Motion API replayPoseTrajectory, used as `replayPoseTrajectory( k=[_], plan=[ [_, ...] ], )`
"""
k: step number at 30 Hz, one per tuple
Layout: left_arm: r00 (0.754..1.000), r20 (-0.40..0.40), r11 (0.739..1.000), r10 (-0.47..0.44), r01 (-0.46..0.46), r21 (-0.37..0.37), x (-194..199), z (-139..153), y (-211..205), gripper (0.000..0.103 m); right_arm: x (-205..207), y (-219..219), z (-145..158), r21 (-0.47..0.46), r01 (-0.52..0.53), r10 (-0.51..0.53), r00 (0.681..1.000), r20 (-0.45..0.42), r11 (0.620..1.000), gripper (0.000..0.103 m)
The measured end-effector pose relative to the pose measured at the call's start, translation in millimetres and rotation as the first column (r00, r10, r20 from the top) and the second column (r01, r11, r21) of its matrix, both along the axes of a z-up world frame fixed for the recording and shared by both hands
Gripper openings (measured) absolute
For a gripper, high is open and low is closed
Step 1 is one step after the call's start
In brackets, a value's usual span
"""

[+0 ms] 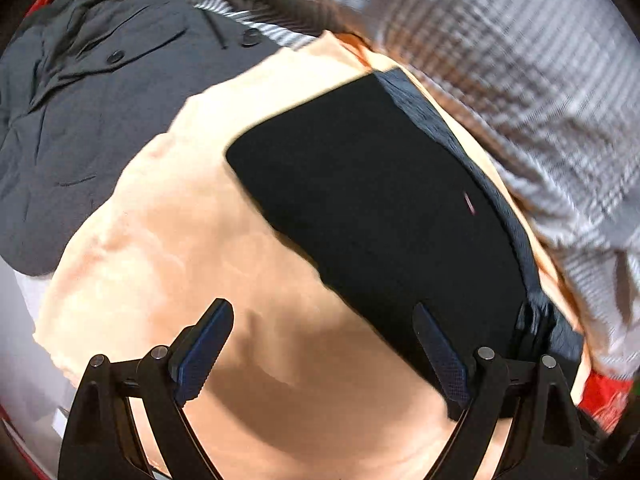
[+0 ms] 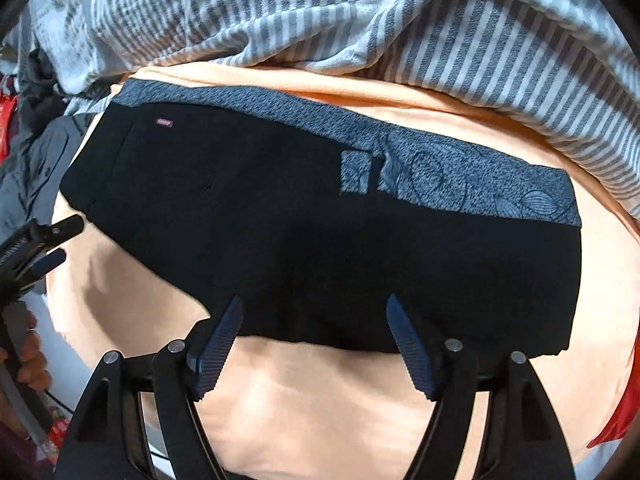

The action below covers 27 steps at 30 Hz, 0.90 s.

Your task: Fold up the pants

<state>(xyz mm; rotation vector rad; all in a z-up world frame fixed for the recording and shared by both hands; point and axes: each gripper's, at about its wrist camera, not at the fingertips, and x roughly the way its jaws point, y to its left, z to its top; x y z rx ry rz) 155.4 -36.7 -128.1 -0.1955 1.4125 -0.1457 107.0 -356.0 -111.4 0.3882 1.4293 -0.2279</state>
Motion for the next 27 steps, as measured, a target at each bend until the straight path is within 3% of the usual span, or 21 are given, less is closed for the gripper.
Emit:
replayPoseTrajectory(
  k=[3,6,10,16,20,24,27],
  plan=[
    [1.0,0.0,0.999,0.027,-0.027,-0.042,8.1,-3.7,8.1,0.092,1.9,-5.2,-14.5,0.038,0.024,-0.023,1.0,-0.019,0.999,0.079],
    [0.999,-0.004,0.995,0.045,-0.045,-0.086,17.3,-13.1,11.1,0.092,-4.1,-17.3,-47.9,0.12,0.099,-0.088,0.992,-0.094,0.988,0.079],
    [0.999,-0.02,0.985,0.043,-0.046,-0.164,26.3,-24.0,10.9,0.092,-6.0,-31.2,-48.9,0.177,0.17,-0.162,0.985,-0.058,0.969,0.081],
    [0.993,-0.069,0.947,0.096,-0.112,-0.302,32.4,-37.0,13.2,0.092,-0.7,-20.4,-49.7,0.139,0.098,-0.09,0.994,-0.066,0.985,0.089],
    [0.993,-0.055,0.936,0.101,-0.113,-0.335,38.1,-38.1,9.2,0.092,0.9,-14.6,-51.5,0.122,0.09,-0.082,0.994,-0.066,0.988,0.094],
    [0.995,-0.055,0.907,0.084,-0.1,-0.41,40.2,-36.4,0.3,0.092,1.1,-12.5,-52.9,0.121,0.073,-0.066,0.996,-0.065,0.99,0.095],
    [0.996,-0.049,0.91,0.08,-0.093,-0.403,41.4,-39.9,-7.0,0.092,-1.8,-13.9,-53.1,0.125,0.07,-0.062,0.996,-0.066,0.99,0.096]
  ],
)
